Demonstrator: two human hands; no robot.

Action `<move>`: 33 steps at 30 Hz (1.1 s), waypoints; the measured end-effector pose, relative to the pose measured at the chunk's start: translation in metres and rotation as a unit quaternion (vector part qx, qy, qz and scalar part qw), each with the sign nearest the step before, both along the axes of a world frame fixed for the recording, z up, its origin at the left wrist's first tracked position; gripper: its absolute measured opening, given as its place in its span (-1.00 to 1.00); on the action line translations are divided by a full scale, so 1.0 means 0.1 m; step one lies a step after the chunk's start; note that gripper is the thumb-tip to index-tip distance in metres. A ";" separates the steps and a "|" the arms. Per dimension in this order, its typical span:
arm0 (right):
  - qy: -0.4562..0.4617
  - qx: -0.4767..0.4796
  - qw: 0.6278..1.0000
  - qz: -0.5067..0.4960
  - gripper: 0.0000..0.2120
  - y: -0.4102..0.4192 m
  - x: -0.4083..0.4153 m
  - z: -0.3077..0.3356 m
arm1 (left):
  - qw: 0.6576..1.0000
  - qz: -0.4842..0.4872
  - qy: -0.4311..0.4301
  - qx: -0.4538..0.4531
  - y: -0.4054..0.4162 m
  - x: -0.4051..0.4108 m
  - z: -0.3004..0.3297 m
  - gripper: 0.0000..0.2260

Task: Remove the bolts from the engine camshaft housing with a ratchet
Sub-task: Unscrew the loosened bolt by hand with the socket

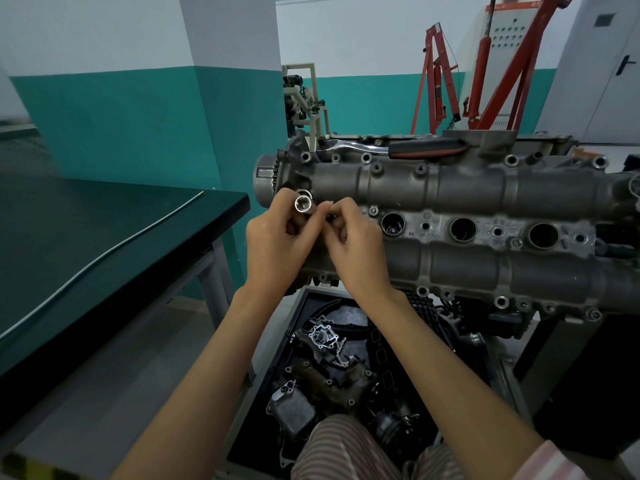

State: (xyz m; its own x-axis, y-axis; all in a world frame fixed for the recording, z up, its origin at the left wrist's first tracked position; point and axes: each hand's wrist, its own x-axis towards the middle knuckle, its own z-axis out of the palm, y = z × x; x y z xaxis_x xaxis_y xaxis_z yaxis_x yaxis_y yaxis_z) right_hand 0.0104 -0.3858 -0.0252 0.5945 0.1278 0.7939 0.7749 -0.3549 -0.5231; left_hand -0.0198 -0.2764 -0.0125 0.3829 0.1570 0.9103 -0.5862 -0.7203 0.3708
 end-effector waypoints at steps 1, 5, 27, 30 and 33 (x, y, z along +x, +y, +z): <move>-0.002 -0.002 1.000 0.002 -0.89 0.00 0.00 0.00 | 1.000 -0.006 0.002 0.008 0.01 -0.01 0.00 -0.82; -0.011 -0.018 1.000 -0.003 -0.88 -0.01 0.00 0.00 | 0.999 -0.012 0.011 0.033 0.04 -0.03 -0.02 -0.85; -0.024 -0.025 0.999 -0.001 -0.77 -0.01 -0.02 0.01 | 1.000 0.017 0.018 0.005 0.02 0.01 -0.01 -0.74; -0.006 -0.021 1.000 -0.011 -0.77 -0.01 -0.02 0.01 | 1.000 0.022 0.015 0.004 -0.01 0.01 -0.01 -0.71; -0.001 -0.016 1.000 -0.010 -0.86 0.00 -0.01 0.00 | 1.000 0.017 0.019 0.012 0.00 -0.01 -0.01 -0.72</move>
State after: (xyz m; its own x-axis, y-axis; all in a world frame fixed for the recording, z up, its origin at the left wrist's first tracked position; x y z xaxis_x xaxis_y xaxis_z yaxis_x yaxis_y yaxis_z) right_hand 0.0095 -0.3860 -0.0255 0.5956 0.1406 0.7909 0.7684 -0.3869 -0.5098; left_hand -0.0208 -0.2765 -0.0132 0.4113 0.1493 0.8992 -0.5476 -0.7481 0.3747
